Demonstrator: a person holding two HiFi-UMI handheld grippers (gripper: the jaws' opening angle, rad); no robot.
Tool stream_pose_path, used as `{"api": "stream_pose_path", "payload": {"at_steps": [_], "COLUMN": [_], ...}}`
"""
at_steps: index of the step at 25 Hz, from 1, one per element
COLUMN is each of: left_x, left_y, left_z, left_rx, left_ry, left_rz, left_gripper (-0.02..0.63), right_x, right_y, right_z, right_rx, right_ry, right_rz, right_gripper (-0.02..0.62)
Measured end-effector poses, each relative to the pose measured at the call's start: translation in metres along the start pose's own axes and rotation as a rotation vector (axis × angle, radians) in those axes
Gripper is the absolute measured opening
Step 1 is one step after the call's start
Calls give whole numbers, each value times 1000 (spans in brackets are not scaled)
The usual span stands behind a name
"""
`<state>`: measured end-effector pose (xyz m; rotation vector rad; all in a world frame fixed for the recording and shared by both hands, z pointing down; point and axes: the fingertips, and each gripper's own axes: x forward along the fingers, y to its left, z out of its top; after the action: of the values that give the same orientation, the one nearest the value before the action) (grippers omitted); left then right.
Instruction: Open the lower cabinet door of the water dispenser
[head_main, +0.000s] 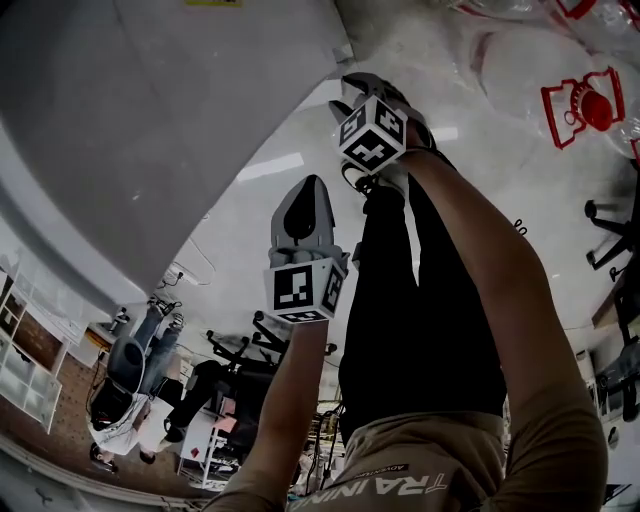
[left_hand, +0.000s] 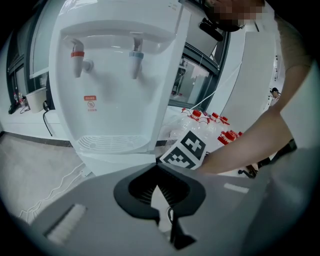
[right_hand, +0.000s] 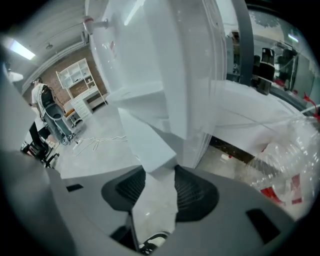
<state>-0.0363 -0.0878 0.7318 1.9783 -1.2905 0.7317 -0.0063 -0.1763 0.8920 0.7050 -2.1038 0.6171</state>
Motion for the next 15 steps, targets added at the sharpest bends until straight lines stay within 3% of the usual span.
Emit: {"api": "stream_pose_path", "payload": {"at_steps": [6, 10, 15], "left_x": [-14, -26, -35], "left_y": [11, 21, 27], "left_z": [-5, -9, -14], "left_rx": [-2, -42, -77], "left_ry": [-3, -10, -13], "left_rz": [39, 82, 124], "left_gripper": [-9, -9, -9], "right_x": [-6, -11, -20], "right_y": [37, 60, 65], "right_z": [-19, -33, -25], "right_rx": [52, -23, -218], "right_ry": [45, 94, 115], "right_rz": [39, 112, 87], "right_gripper": [190, 190, 189]}}
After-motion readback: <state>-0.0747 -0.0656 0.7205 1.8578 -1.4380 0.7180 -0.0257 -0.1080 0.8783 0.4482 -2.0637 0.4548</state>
